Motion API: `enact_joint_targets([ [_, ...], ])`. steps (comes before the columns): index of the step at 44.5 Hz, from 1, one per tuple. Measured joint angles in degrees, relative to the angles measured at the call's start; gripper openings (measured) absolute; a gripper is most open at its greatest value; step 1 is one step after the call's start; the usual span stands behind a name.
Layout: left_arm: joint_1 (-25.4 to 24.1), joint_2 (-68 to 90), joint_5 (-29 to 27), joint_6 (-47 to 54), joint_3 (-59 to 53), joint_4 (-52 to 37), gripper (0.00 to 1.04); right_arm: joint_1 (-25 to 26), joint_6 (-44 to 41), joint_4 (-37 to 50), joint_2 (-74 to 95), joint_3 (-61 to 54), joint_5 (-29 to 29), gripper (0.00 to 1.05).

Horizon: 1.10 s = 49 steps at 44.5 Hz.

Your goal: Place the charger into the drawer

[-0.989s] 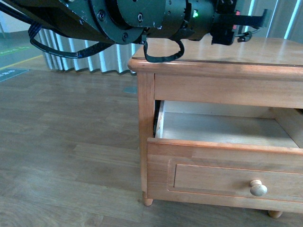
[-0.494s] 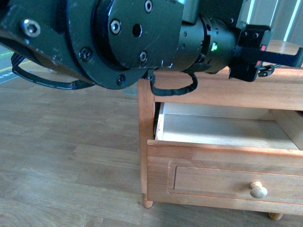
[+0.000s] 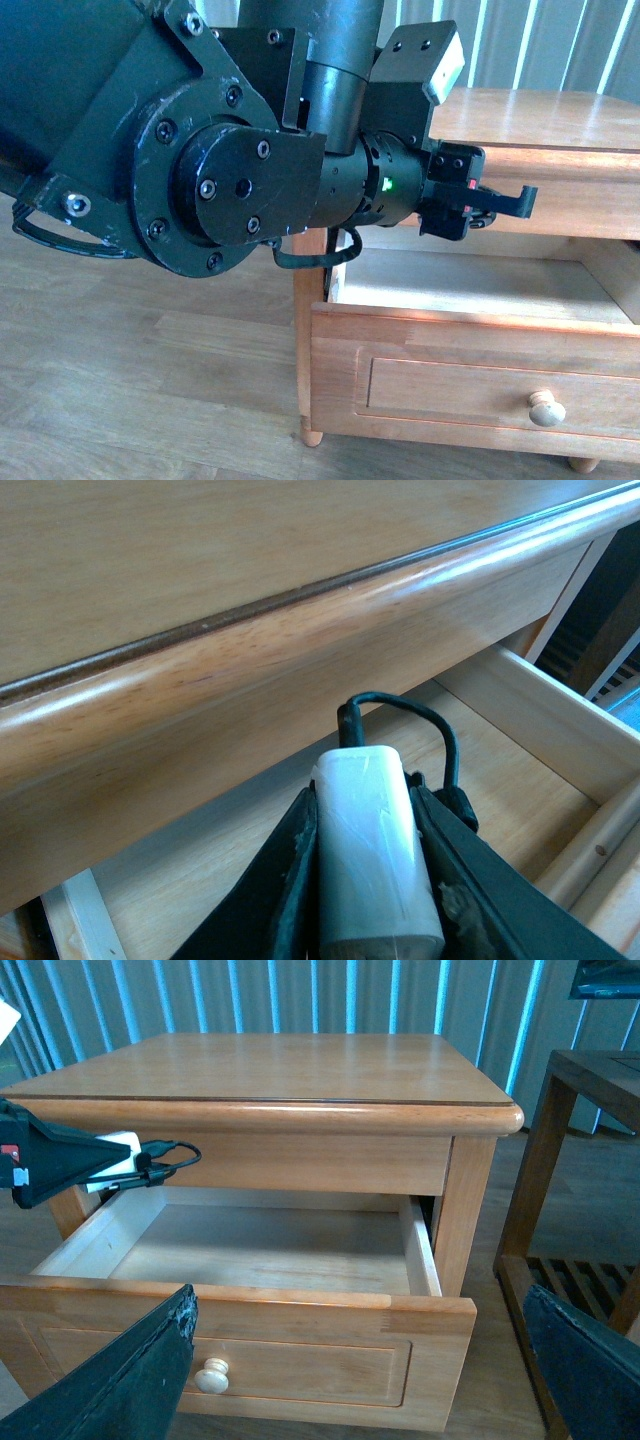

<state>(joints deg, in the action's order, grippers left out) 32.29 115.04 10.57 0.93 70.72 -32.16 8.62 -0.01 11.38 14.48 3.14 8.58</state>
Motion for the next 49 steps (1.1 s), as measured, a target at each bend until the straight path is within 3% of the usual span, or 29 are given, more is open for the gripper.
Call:
enact_joint_targets([
  [5,-0.3,0.6,-0.8,-0.2,0.0,0.0,0.53,0.0,0.0,0.0,0.0,0.0,0.0,0.96],
  [13,-0.4,0.3,-3.3,-0.4,-0.2,-1.1,0.79,0.0,0.0,0.0,0.0,0.0,0.0,0.96],
  [18,-0.4,-2.8,-8.1,-0.3,-2.4,-2.9,1.00,0.0,0.0,0.0,0.0,0.0,0.0,0.96],
  [35,-2.9,-28.3,-30.2,0.2,-19.1,-3.1,0.99,0.0,0.0,0.0,0.0,0.0,0.0,0.96],
  [46,-5.3,-51.7,-56.1,-6.0,-37.1,3.1,0.99,0.0,0.0,0.0,0.0,0.0,0.0,0.96],
  [49,-5.4,-53.9,-57.1,-7.4,-38.0,3.7,0.99,0.0,0.0,0.0,0.0,0.0,0.0,0.96],
])
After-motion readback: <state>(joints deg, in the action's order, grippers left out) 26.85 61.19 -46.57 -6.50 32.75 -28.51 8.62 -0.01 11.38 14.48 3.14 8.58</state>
